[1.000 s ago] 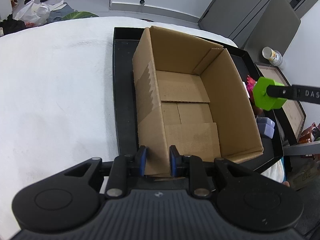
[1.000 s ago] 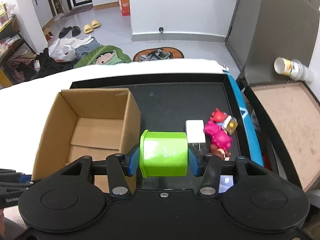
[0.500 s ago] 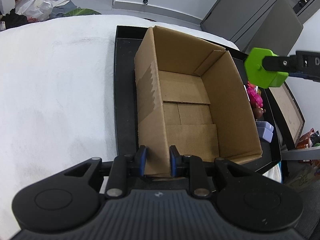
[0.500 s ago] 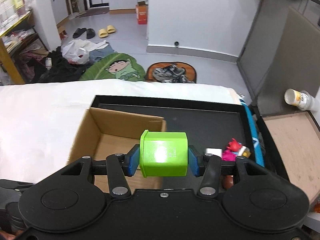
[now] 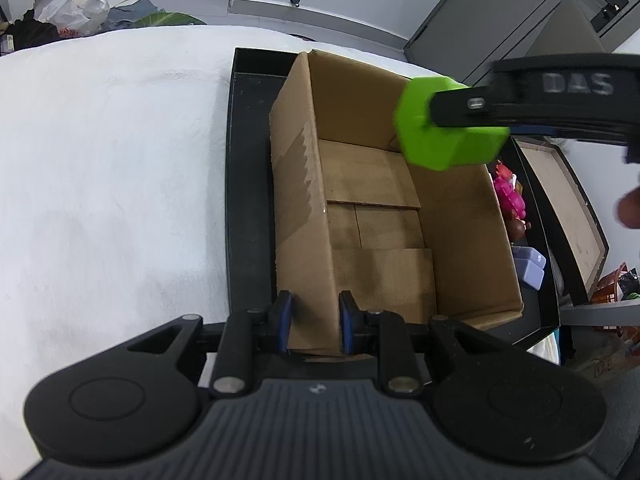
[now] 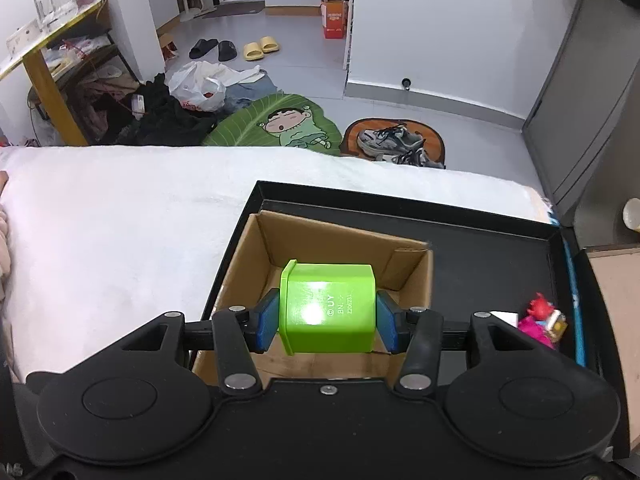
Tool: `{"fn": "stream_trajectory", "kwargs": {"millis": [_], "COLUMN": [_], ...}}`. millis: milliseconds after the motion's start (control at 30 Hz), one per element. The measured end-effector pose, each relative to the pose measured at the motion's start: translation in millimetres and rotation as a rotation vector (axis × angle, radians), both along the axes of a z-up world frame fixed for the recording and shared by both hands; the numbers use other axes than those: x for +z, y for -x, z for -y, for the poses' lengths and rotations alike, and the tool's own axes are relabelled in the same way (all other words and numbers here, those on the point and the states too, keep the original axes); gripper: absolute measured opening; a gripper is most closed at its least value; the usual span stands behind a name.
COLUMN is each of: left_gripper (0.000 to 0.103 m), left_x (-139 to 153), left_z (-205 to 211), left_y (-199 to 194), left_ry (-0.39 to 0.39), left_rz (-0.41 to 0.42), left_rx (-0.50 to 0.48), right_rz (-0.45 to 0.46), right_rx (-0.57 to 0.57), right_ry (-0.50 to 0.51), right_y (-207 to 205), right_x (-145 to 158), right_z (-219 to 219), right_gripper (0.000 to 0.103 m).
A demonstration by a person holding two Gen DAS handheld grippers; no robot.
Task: Organize rigid objects
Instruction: 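Lift the green cube with the right gripper and carry it over the box, then lower the green cube into the box and open the right gripper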
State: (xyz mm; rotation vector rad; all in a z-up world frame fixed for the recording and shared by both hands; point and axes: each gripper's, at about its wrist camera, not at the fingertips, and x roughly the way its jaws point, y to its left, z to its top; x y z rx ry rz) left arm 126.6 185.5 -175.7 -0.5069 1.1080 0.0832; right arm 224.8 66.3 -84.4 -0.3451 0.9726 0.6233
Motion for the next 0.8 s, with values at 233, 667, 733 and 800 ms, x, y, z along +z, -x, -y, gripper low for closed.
{"fn": "stream_trajectory", "kwargs": {"millis": [233, 667, 733, 800], "left_gripper": [0.023, 0.023, 0.023, 0.023], "left_x": [-1.5, -3.2, -3.1, -3.0], "left_z": [3.3, 5.7, 6.2, 5.7], "left_y": [-0.7, -0.6, -0.1, -0.9], "left_ry": [0.005, -0.012, -0.011, -0.009], "left_rz": [-0.001, 0.003, 0.001, -0.002], "left_rx": [0.011, 0.001, 0.003, 0.005], "right_rz": [-0.031, -0.07, -0.072, -0.065], "right_rx": [0.014, -0.022, -0.025, -0.018], "right_ry": [0.005, -0.014, -0.008, 0.005], "right_y": [-2.5, -12.0, -11.6, -10.8], "right_x": [-21.1, -49.5, -53.5, -56.5], "right_z": [-10.2, -15.2, -15.0, -15.0], "right_gripper": [0.049, 0.049, 0.049, 0.049]}}
